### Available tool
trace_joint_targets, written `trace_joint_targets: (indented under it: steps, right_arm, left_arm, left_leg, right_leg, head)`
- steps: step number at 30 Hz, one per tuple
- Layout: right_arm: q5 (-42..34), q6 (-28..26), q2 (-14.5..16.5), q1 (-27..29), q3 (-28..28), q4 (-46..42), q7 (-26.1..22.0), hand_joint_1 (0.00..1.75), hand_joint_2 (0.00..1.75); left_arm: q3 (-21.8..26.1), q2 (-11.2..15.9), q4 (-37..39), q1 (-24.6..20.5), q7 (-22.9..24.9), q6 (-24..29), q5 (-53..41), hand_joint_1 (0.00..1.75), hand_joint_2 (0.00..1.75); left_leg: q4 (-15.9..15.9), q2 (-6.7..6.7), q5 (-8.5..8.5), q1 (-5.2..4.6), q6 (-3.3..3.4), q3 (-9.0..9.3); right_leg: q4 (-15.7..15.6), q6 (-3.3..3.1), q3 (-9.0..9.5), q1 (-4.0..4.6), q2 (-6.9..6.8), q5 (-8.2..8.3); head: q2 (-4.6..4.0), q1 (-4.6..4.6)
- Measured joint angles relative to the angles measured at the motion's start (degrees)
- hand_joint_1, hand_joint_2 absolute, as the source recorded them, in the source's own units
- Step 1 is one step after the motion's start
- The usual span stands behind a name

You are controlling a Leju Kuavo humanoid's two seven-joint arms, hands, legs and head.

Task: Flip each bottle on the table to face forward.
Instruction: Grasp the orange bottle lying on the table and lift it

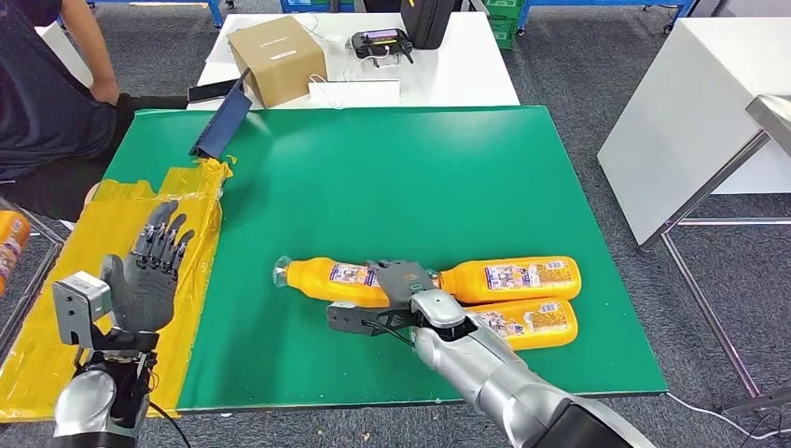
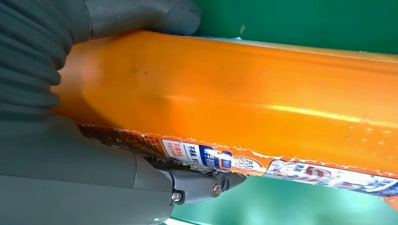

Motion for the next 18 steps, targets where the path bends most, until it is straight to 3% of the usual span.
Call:
trace_joint_targets:
  steps: [6,10,14,18]
  right_arm:
    - [-1.9,-3.0,-2.0,7.0,-7.6,-12.3,-1.4,1.75,1.75]
    - [-6.0,-1.8,-3.4,12.8,-12.2,-24.4,-4.3,1.75,1.75]
    - [-9.2,-2.1,-4.1,15.7,-14.8,-32.1,-7.7,1.75,1.75]
    - [-13.4,-2.6,-3.9,18.5,-16.6,-45.2,-8.5,1.75,1.75]
  left_arm:
    - [0.9,-1.4,-6.5,2.6,3.0,3.4,0.6,0.00,0.00]
    - [1.7,-2.1,-9.7,5.4,3.5,3.5,0.7,0.00,0.00]
    - [2.0,-2.6,-10.7,7.5,2.2,4.1,0.7,0.00,0.00]
    - [4.0,-3.0,-12.2,9.5,0.6,3.2,2.4,0.00,0.00]
  left_leg:
    - [0.0,-0.07,0.05,-0.04,0.07,-0.15]
    - [0.0,-0.07,0.04,-0.04,0.07,-0.40]
    - [0.0,-0.07,0.04,-0.03,0.06,-0.57]
    - [0.0,0.02,0.05,-0.02,0.06,-0.71]
  right_leg:
    - [0.0,0.04,0.17,-0.02,-0.01,0.05]
    - [0.0,0.04,-0.12,-0.01,-0.02,0.05]
    - [0.0,0.04,-0.27,0.02,-0.02,0.04]
    - [0.0,0.03,-0.48,0.03,0.01,0.04]
  head:
    - [0.00,0.03]
    - [0.00,0.01]
    - [0.00,0.01]
    - [0.00,0.01]
